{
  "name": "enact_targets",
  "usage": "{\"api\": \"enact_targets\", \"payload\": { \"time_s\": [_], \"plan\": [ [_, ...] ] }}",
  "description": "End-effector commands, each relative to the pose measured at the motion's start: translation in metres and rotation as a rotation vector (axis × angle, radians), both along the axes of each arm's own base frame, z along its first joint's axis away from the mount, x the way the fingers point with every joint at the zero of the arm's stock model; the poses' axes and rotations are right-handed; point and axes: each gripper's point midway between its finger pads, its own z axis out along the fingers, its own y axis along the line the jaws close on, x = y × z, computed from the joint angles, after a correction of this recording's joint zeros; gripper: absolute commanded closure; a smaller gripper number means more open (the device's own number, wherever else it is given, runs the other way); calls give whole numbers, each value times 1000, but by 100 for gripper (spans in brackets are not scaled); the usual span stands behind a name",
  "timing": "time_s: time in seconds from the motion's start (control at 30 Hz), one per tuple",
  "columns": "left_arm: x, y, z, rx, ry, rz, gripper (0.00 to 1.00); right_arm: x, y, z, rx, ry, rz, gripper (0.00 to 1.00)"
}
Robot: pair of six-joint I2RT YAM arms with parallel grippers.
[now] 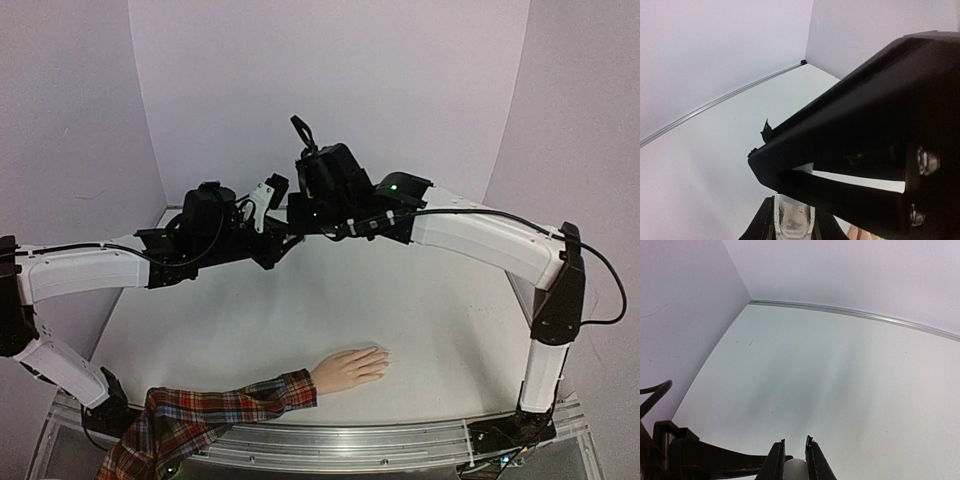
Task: Paint the nails
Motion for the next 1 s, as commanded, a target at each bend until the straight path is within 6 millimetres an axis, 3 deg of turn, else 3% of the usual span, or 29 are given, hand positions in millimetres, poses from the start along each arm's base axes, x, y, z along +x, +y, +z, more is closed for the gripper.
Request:
{"api": "enact_targets", "payload": {
  "time_s": [0.0,0.03,0.1,0.2,0.27,0.4,0.53,0.67,0.83,0.97],
  "plan": [
    [38,27,37,-65,-66,185,100,-14,-9,4,-67,13,-43,100],
    [33,26,34,-56,-71,157,100,-16,-9,8,-68,15,-14,97],
    [21,24,28,-46,-80,94,100,-20,-10,13,-64,29,59,78],
    [-15,14,23,-37,-102,-112,100,-31,-14,23,-59,41,195,53],
    [-44,9,24,-42,-126,-265,100,-44,-16,21,-67,52,312,43],
    [-83,8,31,-90,-148,-452,100,-88,-18,33,19,55,629,35],
    [-105,5,36,-114,-143,-577,100,-115,-26,40,114,62,815,32],
    [-118,1,44,-139,-136,-666,100,-132,-24,43,149,80,930,38],
    [-125,-3,52,-157,-125,-728,100,-139,-15,50,185,92,996,54],
    [-128,-3,55,-165,-123,-744,100,-139,-9,52,200,103,1019,58]
  ]
}}
